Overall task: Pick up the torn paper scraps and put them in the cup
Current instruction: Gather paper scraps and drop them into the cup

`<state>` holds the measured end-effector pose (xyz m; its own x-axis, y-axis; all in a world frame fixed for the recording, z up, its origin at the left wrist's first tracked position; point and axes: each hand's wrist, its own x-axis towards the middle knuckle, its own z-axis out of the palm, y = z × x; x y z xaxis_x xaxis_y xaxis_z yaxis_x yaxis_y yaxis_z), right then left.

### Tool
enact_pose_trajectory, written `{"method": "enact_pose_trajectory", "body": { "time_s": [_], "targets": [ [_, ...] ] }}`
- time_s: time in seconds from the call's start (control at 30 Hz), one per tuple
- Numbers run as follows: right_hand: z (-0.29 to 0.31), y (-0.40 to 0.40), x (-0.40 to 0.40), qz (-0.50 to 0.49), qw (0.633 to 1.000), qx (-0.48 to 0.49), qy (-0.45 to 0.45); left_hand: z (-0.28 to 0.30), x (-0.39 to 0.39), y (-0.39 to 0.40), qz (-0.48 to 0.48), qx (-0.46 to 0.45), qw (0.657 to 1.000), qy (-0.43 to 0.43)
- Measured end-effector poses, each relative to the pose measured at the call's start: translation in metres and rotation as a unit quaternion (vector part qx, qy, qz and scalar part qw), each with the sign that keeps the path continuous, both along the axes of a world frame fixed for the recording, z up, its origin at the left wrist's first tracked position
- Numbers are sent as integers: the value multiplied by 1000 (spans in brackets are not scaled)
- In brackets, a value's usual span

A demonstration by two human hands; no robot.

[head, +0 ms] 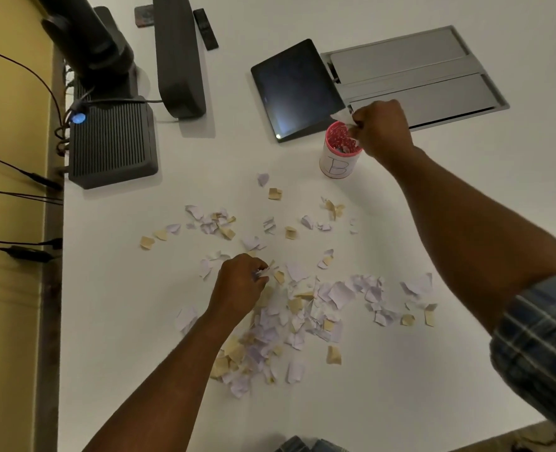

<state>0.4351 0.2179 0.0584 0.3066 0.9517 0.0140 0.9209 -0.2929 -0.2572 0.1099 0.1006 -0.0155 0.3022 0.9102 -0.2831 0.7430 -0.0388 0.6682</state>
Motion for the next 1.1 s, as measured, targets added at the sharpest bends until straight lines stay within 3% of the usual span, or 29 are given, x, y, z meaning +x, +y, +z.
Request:
{"method": "enact_pose_trajectory", "body": {
  "time_s": [0.13, 0.27, 0.47, 0.67, 0.77, 0.83, 0.9, 1.1],
  "targets": [
    [-12, 29, 0, 38, 984, -152, -83, 1, -3, -2, 8, -1, 1000, -2],
    [-15, 43, -2, 75, 970, -190, -130, 3, -4, -5, 7, -1, 1000, -3],
    [-8, 52, 0, 76, 962, -253, -72, 5, -2, -5, -14, 6, 1000, 9],
    [5, 40, 0, 48, 980, -174, -84, 7, 8, 3, -42, 17, 999, -5],
    [9, 16, -2, -6, 999, -22, -24, 11, 17, 11, -40, 19, 999, -18],
    [3, -12, -11, -47, 992, 106, 39, 17, 29, 22, -52, 27, 998, -29],
    [-10, -46, -25, -67, 980, 164, 88, 26, 46, 36, -60, 39, 996, -46],
    [-84, -137, -64, -81, 976, 101, 175, 54, 121, 98, -69, 82, 994, -33]
  ]
}}
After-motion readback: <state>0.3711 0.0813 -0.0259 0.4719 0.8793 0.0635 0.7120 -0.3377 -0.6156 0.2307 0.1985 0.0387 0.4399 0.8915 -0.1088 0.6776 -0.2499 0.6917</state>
